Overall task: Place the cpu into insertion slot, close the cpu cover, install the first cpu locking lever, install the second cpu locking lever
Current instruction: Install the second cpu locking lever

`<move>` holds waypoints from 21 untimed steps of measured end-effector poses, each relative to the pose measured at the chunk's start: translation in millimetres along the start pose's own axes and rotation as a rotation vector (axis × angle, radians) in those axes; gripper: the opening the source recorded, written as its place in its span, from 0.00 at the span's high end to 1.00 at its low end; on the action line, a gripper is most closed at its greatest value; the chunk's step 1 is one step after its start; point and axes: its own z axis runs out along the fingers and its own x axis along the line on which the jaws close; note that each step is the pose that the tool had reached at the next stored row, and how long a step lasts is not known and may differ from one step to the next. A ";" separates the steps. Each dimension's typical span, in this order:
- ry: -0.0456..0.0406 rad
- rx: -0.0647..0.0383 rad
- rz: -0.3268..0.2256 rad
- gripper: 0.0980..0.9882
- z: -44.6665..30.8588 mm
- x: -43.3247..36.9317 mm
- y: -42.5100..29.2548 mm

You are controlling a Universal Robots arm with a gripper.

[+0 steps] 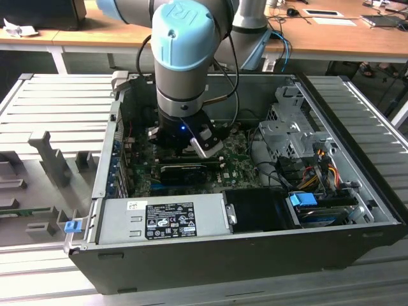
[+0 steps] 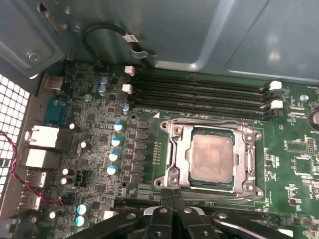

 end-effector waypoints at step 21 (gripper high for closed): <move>-0.0112 -0.107 0.000 0.99 8.0 7.7 -10.1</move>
